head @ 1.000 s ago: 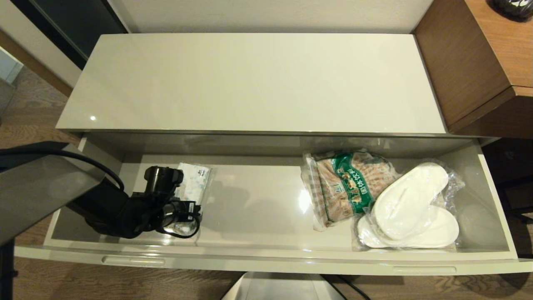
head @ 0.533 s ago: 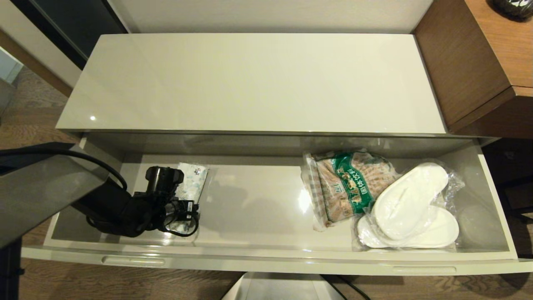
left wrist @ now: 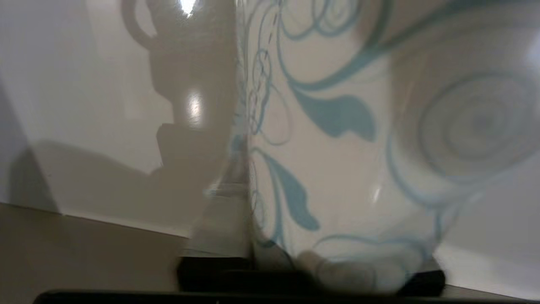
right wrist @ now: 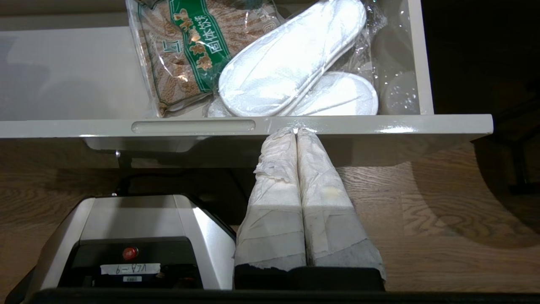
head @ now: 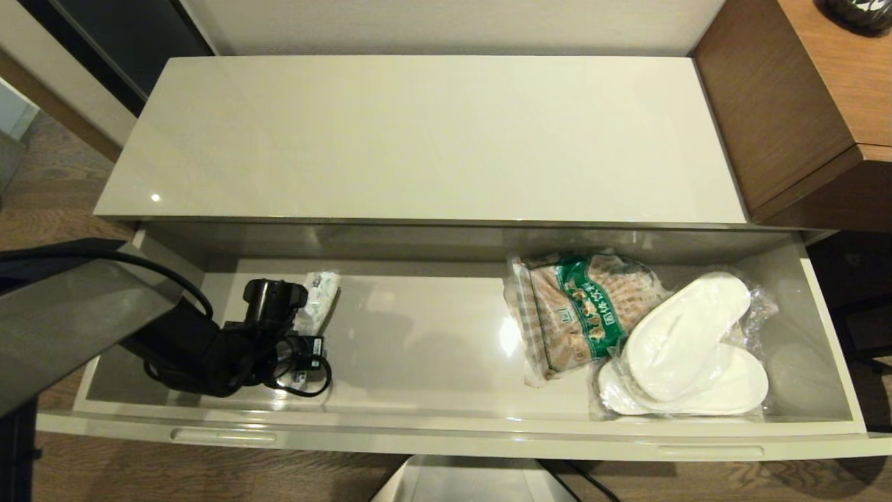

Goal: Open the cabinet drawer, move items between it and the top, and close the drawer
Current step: Take out the tissue from the drawer

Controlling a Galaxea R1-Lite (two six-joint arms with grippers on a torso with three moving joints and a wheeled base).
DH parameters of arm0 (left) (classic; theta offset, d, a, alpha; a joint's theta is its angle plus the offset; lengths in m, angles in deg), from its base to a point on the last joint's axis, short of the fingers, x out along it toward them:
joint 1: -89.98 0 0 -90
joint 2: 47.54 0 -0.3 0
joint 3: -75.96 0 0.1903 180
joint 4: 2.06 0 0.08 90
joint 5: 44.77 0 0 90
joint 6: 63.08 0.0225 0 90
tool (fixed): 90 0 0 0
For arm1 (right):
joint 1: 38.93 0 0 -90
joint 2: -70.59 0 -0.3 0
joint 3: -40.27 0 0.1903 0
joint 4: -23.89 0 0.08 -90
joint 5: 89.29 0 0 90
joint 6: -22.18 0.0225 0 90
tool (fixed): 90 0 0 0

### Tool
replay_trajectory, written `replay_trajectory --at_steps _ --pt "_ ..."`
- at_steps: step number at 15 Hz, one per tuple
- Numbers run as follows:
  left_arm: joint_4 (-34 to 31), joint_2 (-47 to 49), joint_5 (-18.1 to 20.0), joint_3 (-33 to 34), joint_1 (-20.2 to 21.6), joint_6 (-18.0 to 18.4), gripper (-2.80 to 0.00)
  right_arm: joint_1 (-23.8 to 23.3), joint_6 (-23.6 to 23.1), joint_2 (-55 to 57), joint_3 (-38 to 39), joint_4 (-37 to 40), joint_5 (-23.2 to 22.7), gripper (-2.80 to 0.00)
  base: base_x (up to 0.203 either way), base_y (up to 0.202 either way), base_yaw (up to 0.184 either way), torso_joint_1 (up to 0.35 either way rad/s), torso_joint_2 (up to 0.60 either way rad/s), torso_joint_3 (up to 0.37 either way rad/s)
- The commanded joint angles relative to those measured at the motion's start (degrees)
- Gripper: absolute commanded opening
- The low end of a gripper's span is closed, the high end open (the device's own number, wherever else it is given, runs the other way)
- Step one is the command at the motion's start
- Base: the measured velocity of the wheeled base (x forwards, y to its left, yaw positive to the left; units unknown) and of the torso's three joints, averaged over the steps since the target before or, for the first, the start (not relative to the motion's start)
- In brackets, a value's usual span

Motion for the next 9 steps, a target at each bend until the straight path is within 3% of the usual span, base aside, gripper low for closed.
replay_trajectory --at_steps 1,6,9 --pt "0.16 -2.8 -0.22 0.27 0.06 0.06 -2.8 0.04 0.02 -0.89 0.18 -0.04 0.0 -2.8 0.0 0.0 0.0 0.0 0.0 0.0" --pt "-4.16 -16.33 -0.05 3.82 0.06 0.35 -2.8 0.04 0.02 -0.81 0.18 -0.04 0.0 -2.8 0.0 0.0 0.0 0.0 0.0 0.0" --pt "-11.91 -25.89 0.07 4.1 -0.36 0.32 -2.8 0.02 0.02 -0.86 0.18 -0.04 0.0 -2.8 0.0 0.0 0.0 0.0 0.0 0.0"
